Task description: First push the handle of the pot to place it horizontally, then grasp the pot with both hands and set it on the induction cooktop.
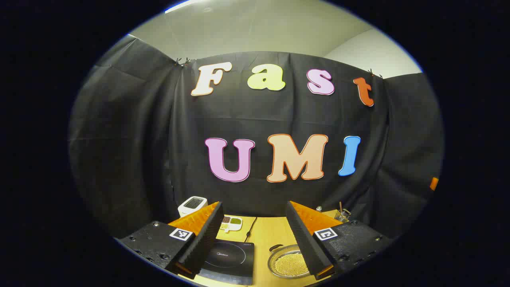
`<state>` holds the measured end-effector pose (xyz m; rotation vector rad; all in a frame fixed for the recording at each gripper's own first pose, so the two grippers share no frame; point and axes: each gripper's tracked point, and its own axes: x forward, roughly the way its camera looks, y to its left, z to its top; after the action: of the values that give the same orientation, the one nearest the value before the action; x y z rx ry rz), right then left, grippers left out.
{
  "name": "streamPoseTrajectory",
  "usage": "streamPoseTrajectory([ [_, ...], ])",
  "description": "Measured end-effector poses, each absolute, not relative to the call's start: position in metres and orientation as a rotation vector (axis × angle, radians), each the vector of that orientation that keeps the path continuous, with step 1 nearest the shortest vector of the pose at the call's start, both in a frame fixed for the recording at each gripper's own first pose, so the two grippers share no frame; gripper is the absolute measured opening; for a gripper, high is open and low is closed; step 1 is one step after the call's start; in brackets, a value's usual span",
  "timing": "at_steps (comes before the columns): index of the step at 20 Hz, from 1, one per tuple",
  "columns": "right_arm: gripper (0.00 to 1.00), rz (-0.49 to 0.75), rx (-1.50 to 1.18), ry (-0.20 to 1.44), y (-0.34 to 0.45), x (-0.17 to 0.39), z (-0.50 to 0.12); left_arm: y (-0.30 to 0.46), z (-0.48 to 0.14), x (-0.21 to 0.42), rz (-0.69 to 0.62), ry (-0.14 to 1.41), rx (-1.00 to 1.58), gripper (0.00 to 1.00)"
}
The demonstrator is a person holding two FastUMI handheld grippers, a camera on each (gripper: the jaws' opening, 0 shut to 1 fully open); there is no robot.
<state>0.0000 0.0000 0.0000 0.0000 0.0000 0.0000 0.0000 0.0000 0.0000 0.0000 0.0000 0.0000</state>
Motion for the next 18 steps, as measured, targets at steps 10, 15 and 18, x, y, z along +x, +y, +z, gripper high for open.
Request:
streamPoseTrajectory([
  [10,0.94,0.029,0.025,-0.026,0.016,-0.001,0.011,0.003,-0.010,-0.007,-0.003,0.020,0.000,0.92],
  [15,0.94,0.030,0.006,-0.036,0.027,-0.004,0.013,0.006,-0.014,-0.011,-0.021,0.027,-0.002,0.92],
  [18,0.94,0.029,0.003,-0.036,0.037,-0.009,0.012,0.003,-0.019,-0.015,-0.053,0.035,-0.011,0.92],
])
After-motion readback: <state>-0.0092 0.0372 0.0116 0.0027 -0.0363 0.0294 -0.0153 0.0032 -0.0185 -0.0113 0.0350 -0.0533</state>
